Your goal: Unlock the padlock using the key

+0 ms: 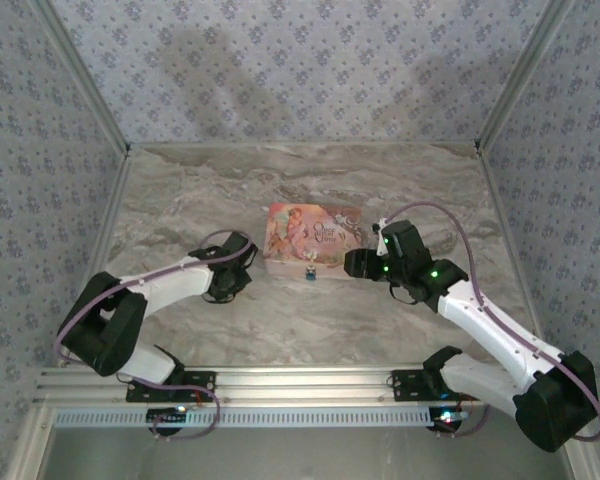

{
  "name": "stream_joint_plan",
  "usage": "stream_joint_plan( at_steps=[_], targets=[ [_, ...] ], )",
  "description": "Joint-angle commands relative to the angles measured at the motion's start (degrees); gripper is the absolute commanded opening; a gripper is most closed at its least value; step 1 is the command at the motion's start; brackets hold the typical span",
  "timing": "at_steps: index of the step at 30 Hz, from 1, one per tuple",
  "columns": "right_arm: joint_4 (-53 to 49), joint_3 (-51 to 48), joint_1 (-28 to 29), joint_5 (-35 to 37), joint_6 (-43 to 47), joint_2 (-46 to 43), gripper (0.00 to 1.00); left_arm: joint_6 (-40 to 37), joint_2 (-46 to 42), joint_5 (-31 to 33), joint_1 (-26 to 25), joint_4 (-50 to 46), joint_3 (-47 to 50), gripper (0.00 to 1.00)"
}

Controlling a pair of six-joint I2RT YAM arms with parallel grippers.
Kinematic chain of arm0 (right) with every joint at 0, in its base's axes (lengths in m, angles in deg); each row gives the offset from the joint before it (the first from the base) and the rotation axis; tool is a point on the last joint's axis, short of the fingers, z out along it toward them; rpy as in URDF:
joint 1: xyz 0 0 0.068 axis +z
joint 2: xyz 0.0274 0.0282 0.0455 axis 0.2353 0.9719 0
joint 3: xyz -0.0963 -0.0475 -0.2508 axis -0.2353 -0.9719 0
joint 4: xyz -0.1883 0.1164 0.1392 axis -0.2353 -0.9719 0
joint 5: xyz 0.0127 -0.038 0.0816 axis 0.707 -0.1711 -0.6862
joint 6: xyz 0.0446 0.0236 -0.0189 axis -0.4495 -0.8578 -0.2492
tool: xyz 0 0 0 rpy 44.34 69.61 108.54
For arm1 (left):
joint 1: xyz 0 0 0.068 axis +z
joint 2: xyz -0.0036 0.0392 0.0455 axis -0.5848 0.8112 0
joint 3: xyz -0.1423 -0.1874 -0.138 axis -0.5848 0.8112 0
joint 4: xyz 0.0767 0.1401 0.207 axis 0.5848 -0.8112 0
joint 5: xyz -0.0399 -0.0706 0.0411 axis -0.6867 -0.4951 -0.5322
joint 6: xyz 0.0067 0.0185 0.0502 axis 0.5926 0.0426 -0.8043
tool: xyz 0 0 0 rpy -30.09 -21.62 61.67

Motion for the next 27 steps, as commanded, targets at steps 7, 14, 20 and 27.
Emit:
stream_joint_plan(
  at_steps=[7, 14, 20, 27],
  targets=[
    [0.5, -0.71, -0.23, -0.39, -1.1, -0.71, 0.71, -3.85, -9.21, 3.24, 0.78, -8.84, -2.11, 0.25],
    [0.51, -0.81, -0.24, -0.51, -1.53, -0.98, 0.71, -8.69, -5.75, -0.76, 4.31, -7.84, -3.78, 0.38],
    [-0.3, -0.97, -0.45, -0.22, -1.61, -1.72, 0.71, -11.74, 1.02, -2.38, 5.06, -7.39, -7.48, 0.4],
    [-0.83, -1.32, -1.36, -0.73, -1.63, -2.15, 0.71, -4.95, 2.32, -5.34, 3.64, -3.06, -4.71, 0.39]
  ],
)
